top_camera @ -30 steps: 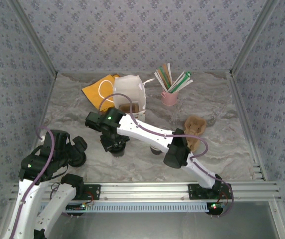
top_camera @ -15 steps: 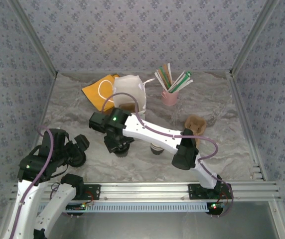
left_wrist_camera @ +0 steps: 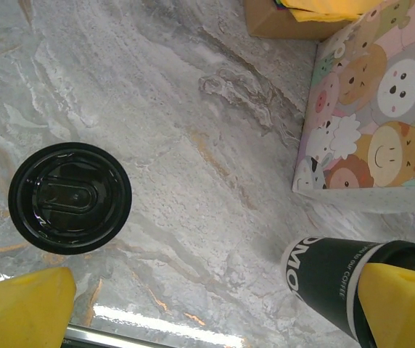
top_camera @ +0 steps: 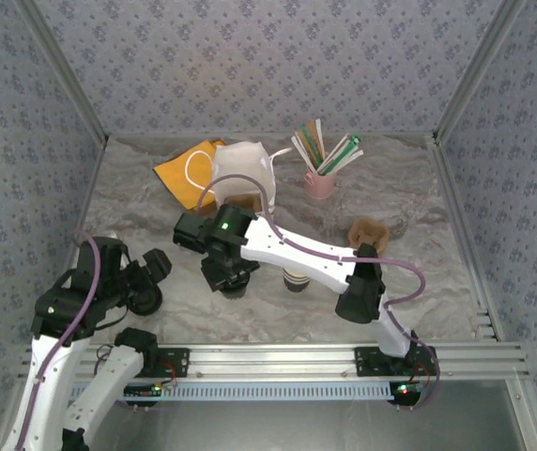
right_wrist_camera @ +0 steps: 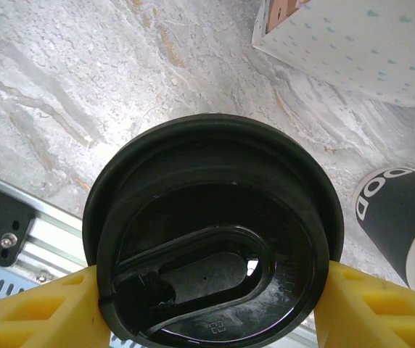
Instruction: Pack the takeout coffee
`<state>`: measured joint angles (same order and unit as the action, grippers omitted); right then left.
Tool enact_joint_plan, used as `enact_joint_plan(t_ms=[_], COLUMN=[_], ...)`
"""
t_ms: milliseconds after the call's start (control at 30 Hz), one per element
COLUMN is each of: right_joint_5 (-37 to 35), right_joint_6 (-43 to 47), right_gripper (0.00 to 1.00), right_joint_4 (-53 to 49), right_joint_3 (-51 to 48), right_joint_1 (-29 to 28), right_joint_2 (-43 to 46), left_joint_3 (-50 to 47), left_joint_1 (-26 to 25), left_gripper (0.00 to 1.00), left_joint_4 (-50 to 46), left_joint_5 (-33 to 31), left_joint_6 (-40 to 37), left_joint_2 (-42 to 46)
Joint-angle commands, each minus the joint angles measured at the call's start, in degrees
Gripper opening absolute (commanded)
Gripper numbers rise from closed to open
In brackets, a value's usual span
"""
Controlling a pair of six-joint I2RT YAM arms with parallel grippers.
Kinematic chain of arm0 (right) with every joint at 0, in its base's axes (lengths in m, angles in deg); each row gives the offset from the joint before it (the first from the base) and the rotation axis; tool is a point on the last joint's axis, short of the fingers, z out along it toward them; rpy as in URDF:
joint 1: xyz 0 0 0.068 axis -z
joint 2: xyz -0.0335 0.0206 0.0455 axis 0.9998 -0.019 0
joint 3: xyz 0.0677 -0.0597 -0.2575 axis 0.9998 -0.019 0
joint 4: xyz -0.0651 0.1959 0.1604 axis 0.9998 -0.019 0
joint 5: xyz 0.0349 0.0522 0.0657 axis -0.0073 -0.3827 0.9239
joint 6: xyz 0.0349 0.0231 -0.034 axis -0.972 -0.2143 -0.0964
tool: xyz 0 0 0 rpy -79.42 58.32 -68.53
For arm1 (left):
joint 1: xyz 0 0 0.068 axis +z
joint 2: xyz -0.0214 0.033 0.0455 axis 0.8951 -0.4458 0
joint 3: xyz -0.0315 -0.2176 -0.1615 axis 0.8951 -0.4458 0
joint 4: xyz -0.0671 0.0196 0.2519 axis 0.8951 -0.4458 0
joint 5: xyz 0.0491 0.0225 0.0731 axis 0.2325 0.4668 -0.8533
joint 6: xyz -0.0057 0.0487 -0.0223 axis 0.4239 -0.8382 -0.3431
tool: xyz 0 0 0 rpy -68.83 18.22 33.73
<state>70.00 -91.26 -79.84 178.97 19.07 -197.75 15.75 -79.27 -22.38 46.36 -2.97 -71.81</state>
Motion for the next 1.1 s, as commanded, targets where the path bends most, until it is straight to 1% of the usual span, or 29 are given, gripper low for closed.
enact_joint_plan(t_ms=[0, 200, 400, 500, 700, 733, 800, 900, 1067], right_joint_5=[-1.6, -2.2, -3.2, -3.8, -4.1, -3.9, -3.4, -2.9, -1.5], right_joint_6=[-0.7, -0.1, 0.8, 1.5, 1.7, 3.6, 4.2, 4.8, 5.7], right_gripper=[0.66, 0.66, 0.66, 0.66, 0.66, 0.65, 0.65, 0.65, 0.65], right_joint_4=[-4.0, -6.1, -8.0, -9.5, -13.5, -14.0, -14.6, -14.9, -12.6], right_joint_3=[2.2, 2.5, 3.3, 4.9, 11.6, 12.7, 14.4, 16.1, 16.1], right_joint_1=[-0.6, -0.8, -0.4, -0.1, 0.8, 1.1, 1.8, 3.1, 5.7], right_joint_2=[4.1, 8.3, 11.7, 12.6, 13.0, 13.0, 13.4, 14.2, 16.7], left_joint_3=[1.8, 1.9, 2.2, 2.2, 1.5, 1.5, 1.5, 1.5, 1.4], left_joint_1=[0.3, 0.3, 0.3, 0.3, 0.2, 0.2, 0.1, -0.2, -1.3], left_gripper=[1.00, 1.00, 1.00, 1.00, 1.00, 1.00, 1.00, 1.00, 1.00], left_joint_4=[1.8, 4.7, 8.8, 9.6, 11.4, 11.7, 12.1, 12.7, 13.5], left_joint_5=[1.2, 3.6, 8.4, 9.1, 10.7, 11.0, 11.1, 11.3, 11.3], left_joint_6=[-1.6, -2.4, -3.2, -3.0, -1.9, -1.8, -1.5, -1.2, -0.8], left_joint_2=[-0.9, -2.4, -3.9, -4.8, -6.1, -6.2, -6.5, -6.9, -7.8])
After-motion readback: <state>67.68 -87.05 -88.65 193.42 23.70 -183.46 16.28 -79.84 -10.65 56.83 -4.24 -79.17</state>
